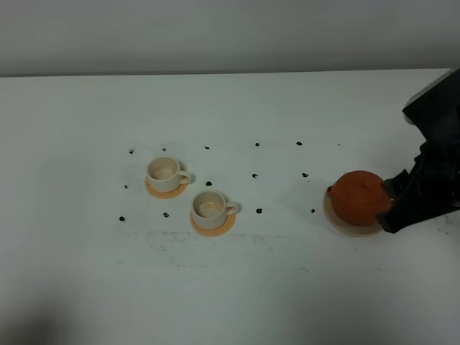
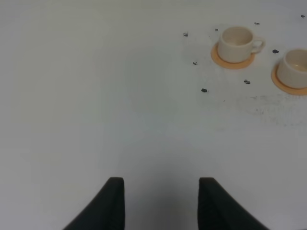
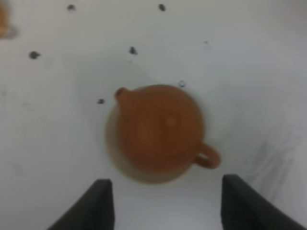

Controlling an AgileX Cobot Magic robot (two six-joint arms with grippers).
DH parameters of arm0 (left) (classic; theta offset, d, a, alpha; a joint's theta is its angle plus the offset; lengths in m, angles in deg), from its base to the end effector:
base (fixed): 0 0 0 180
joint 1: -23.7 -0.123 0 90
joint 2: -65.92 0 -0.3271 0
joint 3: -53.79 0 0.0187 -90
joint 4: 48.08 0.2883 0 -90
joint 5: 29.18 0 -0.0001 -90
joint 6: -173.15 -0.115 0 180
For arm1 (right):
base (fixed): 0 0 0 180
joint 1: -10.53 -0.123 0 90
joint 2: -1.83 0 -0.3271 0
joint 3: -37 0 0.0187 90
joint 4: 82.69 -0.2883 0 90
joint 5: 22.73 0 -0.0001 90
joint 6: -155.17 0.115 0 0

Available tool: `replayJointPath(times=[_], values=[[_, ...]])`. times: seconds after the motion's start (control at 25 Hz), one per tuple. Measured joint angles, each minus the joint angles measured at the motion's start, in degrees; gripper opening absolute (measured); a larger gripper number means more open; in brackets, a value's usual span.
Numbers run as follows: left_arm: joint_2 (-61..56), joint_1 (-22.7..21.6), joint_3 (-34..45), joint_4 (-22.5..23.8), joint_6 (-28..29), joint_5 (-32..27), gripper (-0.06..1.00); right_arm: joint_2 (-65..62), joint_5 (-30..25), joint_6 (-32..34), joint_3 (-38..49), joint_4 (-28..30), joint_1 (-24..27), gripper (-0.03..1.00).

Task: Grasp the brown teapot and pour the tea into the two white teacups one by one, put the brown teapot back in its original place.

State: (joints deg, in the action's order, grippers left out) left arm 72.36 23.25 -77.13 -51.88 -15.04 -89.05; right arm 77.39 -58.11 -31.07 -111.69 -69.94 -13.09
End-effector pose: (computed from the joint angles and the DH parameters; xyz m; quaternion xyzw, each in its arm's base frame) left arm 0.0058 -0.0065 0.2891 0.0583 0.8427 0.0072 0.5351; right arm 0.2538 0.0949 0.2846 -0.3050 0.8919 -0.0405 0.3314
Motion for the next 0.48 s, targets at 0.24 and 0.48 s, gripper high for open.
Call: replayJointPath(times=[0.24,0.48], values=[[0.00,0.00,0.00,0.00,0.00,0.00,0.37,1.74,1.95,-5.06,-1.34,1.29,8.02,0.48],[0.00,0.00,0.00,0.00,0.00,0.00,0.37,5.00,4.60,-15.93,-1.34,1.40,12.71,0.48]])
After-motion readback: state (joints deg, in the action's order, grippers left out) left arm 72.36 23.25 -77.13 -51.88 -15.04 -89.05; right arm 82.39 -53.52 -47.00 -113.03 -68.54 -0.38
